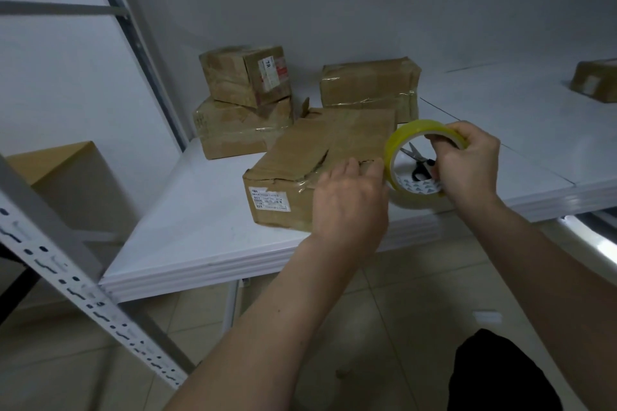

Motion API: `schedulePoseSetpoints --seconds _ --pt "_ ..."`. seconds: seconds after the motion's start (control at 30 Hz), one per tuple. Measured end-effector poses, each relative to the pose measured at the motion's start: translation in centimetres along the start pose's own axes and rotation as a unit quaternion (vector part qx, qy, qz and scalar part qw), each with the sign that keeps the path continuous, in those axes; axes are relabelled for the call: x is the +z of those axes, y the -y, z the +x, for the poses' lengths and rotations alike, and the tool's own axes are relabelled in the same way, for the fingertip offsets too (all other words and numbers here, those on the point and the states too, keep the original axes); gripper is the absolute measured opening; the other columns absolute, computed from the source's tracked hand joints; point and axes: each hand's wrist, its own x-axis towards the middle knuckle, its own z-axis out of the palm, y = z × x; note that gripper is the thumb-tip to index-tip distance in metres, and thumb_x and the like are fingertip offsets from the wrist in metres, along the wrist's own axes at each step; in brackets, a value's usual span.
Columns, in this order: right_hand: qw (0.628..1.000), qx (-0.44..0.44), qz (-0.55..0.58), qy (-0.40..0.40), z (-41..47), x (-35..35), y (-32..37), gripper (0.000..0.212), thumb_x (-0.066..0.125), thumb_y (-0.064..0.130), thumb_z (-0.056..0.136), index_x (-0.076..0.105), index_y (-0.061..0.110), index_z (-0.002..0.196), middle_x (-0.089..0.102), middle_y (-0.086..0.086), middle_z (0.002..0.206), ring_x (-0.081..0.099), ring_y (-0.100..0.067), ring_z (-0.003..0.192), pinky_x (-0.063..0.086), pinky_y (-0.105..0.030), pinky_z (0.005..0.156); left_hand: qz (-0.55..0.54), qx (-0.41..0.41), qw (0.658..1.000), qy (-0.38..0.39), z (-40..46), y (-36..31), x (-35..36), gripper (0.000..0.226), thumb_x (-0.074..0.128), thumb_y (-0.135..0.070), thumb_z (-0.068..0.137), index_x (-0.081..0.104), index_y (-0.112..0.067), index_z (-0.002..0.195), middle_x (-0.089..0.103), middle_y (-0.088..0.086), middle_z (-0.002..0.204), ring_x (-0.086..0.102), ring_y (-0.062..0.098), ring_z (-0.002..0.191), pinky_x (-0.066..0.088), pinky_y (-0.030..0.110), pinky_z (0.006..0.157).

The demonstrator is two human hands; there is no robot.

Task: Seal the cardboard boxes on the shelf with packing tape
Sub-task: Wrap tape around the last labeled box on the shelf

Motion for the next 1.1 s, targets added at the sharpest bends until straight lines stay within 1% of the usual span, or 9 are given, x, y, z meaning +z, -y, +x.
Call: schedulePoseSetpoints --seconds 0.07,0.17,0.3,0.37,0.53,0.7,0.8,1.0,1.1 --pt "1.0 0.006 0.003 -0.003 -0.1 -0.1 -0.1 0.026 0.061 0.011 0.086 0.058 0.024 0.063 0.051 0.0 0.057 0.055 -0.028 0.062 0.049 -0.036 0.061 -0.062 -0.034 0.995 -0.069 -0.3 -0.3 0.7 0.015 0.076 -0.016 0.076 0.07 -0.016 0.09 0.069 0.001 0.08 0.064 0.023 0.074 0.038 0.03 0.066" --pt "1.0 0.008 0.007 -0.001 -0.2 -0.3 -0.1 0.026 0.061 0.011 0.086 0.057 0.024 0.063 0.051 -0.001 0.056 0.054 -0.03 0.061 0.048 -0.035 0.06 -0.162 -0.067 0.977 -0.121 -0.4 -0.6 0.5 0.02 0.079 -0.012 0.07 0.067 -0.019 0.085 0.063 -0.004 0.068 0.059 0.018 0.064 0.025 0.023 0.068" --pt "1.0 -0.008 0.009 0.003 -0.5 -0.4 -0.3 0.018 0.06 0.011 0.088 0.059 0.013 0.07 0.05 -0.003 0.058 0.053 -0.03 0.057 0.046 -0.031 0.056 -0.092 0.001 0.995 0.033 -0.8 1.2 -0.1 0.099 0.087 -0.049 0.061 0.043 -0.016 0.142 0.059 0.005 0.132 0.054 0.026 0.121 0.035 0.04 0.105" --pt "1.0 -0.004 0.02 -0.004 -0.9 -0.3 -0.5 0.015 0.06 0.01 0.089 0.059 0.007 0.074 0.048 -0.007 0.057 0.051 -0.022 0.05 0.043 -0.025 0.051 -0.032 0.047 0.998 0.035 -1.5 2.3 0.0 0.113 0.09 -0.058 0.045 0.046 -0.016 0.141 0.054 0.006 0.136 0.051 0.03 0.125 0.032 0.047 0.111" --pt "0.998 0.013 0.038 -0.039 -2.8 0.1 -1.0 0.024 0.057 0.008 0.09 0.052 0.012 0.068 0.052 -0.025 0.061 0.052 -0.029 0.051 0.043 -0.027 0.05 0.02 0.13 0.991 -0.038 -2.8 4.0 2.1 0.117 0.088 -0.052 0.048 0.037 -0.014 0.145 0.055 0.012 0.132 0.046 0.031 0.121 0.031 0.044 0.104" --pt "0.999 0.014 0.031 -0.033 -3.9 0.0 -0.5 0.027 0.054 0.007 0.093 0.048 0.019 0.069 0.053 -0.021 0.064 0.053 -0.023 0.05 0.044 -0.023 0.048 -0.042 0.146 0.984 -0.09 -2.6 5.0 2.7 0.1 0.088 -0.04 0.052 0.04 -0.017 0.136 0.056 0.012 0.132 0.052 0.029 0.113 0.034 0.04 0.095" --pt "0.999 0.016 0.047 -0.02 -2.5 0.1 1.5 0.024 0.055 0.011 0.092 0.05 0.021 0.071 0.053 -0.015 0.063 0.055 -0.019 0.047 0.044 -0.024 0.05 -0.091 0.098 0.983 -0.122 -1.8 4.8 1.9 0.096 0.083 -0.047 0.054 0.044 -0.015 0.136 0.057 0.011 0.126 0.052 0.029 0.108 0.034 0.039 0.092" --pt "0.997 -0.078 -0.006 -0.011 -0.2 1.3 6.6 0.006 0.053 0.017 0.083 0.052 0.02 0.078 0.054 -0.002 0.068 0.06 -0.036 0.073 0.05 -0.039 0.066 -0.221 -0.027 0.958 -0.179 -0.4 3.7 -1.1 0.084 0.065 -0.053 0.059 0.05 -0.015 0.133 0.058 0.003 0.118 0.048 0.02 0.108 0.039 0.037 0.093" --pt "0.994 -0.087 -0.059 0.015 -1.0 0.7 6.1 0.016 0.054 0.006 0.083 0.052 0.021 0.078 0.055 0.001 0.073 0.056 -0.027 0.077 0.04 -0.027 0.066 -0.26 -0.099 0.943 -0.183 0.1 4.4 -2.2 0.091 0.067 -0.057 0.057 0.047 -0.016 0.136 0.055 0.001 0.124 0.047 0.019 0.113 0.04 0.038 0.1"
